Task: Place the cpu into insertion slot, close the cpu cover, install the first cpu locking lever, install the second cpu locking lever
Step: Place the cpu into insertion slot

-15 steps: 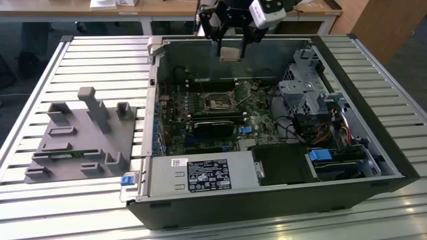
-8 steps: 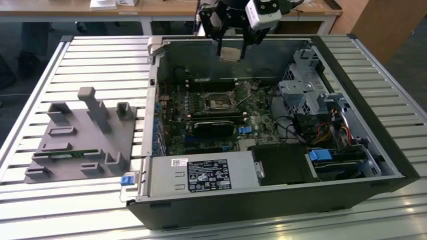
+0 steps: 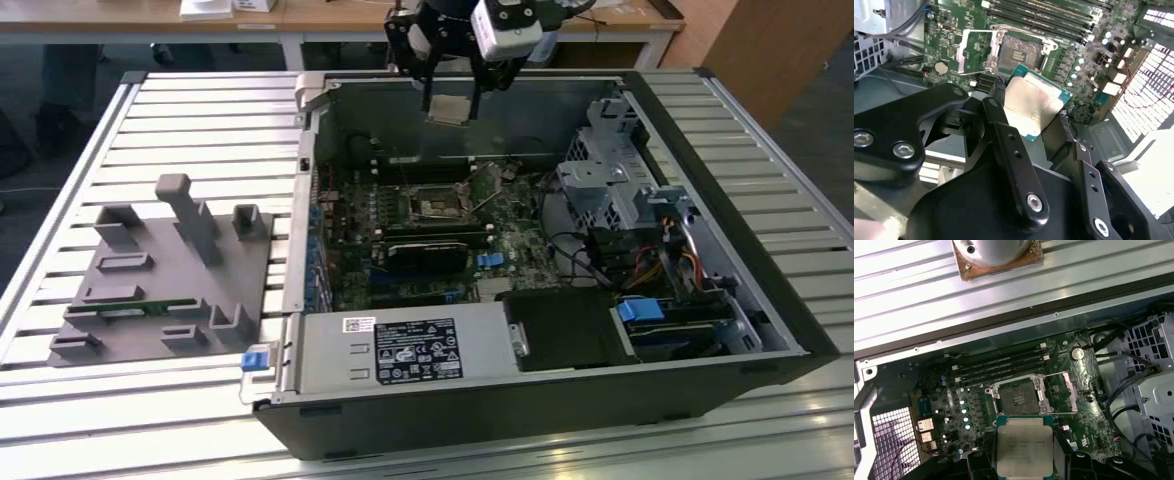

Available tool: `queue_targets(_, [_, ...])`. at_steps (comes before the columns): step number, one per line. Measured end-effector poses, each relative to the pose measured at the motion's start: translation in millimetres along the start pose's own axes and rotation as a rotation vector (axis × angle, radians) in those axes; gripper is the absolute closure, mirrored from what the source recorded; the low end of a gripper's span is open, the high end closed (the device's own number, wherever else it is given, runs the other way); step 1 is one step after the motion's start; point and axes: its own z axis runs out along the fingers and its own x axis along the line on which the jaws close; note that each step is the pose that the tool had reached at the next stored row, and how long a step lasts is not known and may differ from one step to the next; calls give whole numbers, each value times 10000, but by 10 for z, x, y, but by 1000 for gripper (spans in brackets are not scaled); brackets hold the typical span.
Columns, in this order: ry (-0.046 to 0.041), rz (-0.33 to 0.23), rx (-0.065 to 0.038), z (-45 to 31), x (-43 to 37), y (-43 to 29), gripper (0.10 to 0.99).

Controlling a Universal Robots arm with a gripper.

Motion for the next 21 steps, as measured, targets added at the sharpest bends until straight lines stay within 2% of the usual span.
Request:
queue_targets(5, [-3, 35, -1, 13, 40, -13, 545])
queue_targets(9, [-24, 271, -5, 24, 54, -17, 545])
queue_targets(21, [-208, 2355, -41, 66, 54, -21, 545])
